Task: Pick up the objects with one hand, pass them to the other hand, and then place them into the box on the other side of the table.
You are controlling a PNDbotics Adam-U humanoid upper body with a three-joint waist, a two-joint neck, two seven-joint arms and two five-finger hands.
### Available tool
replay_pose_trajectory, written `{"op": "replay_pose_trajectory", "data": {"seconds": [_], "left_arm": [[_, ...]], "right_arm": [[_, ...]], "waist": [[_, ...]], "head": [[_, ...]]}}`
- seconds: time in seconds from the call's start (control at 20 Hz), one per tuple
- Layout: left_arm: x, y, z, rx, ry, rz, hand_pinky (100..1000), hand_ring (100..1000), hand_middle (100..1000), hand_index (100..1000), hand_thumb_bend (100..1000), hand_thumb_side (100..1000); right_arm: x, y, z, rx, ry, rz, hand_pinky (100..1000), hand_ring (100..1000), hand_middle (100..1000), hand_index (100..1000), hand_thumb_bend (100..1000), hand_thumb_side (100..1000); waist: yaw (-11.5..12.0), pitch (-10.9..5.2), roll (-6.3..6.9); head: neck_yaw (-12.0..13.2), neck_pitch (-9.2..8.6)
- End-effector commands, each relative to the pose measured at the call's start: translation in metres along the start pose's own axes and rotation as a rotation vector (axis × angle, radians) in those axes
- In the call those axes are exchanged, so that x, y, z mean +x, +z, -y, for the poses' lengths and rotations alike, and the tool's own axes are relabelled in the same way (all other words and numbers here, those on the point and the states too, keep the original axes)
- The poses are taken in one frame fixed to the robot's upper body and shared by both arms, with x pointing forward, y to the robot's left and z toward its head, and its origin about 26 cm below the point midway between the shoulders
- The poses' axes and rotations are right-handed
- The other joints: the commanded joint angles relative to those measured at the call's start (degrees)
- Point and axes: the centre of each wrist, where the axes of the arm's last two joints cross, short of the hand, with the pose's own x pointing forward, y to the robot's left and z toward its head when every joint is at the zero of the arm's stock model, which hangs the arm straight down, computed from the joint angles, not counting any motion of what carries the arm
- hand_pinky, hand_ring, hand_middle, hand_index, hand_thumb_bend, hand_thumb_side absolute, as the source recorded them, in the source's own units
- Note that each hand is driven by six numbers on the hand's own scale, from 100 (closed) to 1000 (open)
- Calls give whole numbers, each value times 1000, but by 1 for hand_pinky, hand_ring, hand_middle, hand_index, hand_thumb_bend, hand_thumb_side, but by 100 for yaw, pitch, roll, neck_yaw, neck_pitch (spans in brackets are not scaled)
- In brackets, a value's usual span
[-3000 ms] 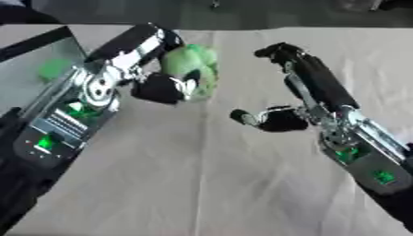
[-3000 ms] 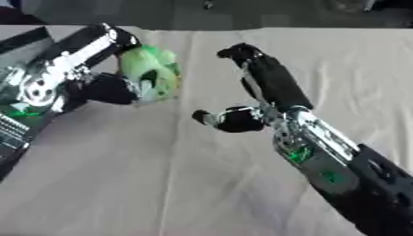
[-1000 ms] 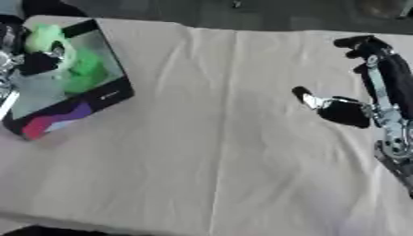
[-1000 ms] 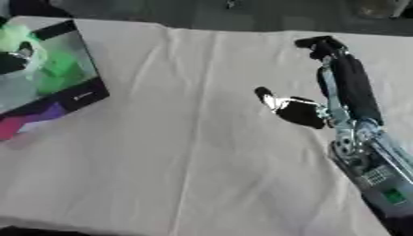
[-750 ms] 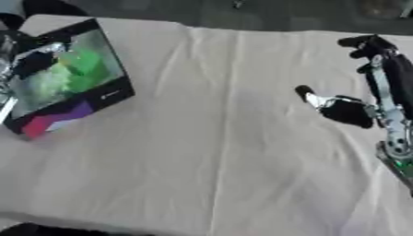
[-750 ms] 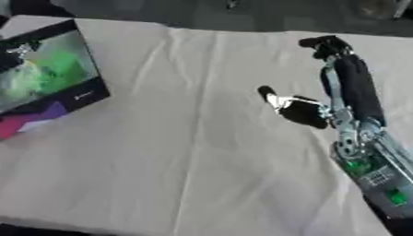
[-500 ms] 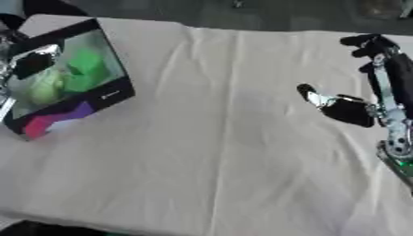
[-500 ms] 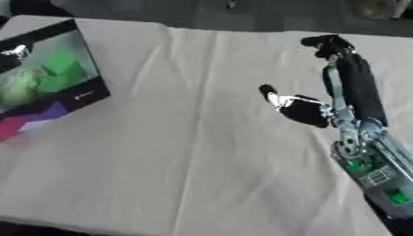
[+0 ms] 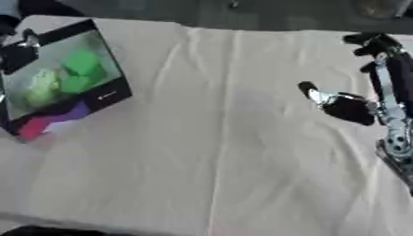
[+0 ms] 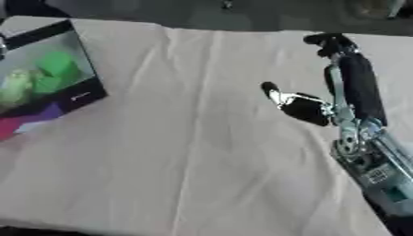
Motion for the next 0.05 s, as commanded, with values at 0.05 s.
{"op": "replay_pose_trajectory", "data": {"seconds": [0.05], "left_arm": [[16,8,-14,63,104,90,1000,715,766,742,100,632]], "right_arm": [[-2,-4,12,-70,-38,-1,586,766,817,832,589,330]], "waist": [[-3,-114,-72]], "head": [[-71,-6]]}}
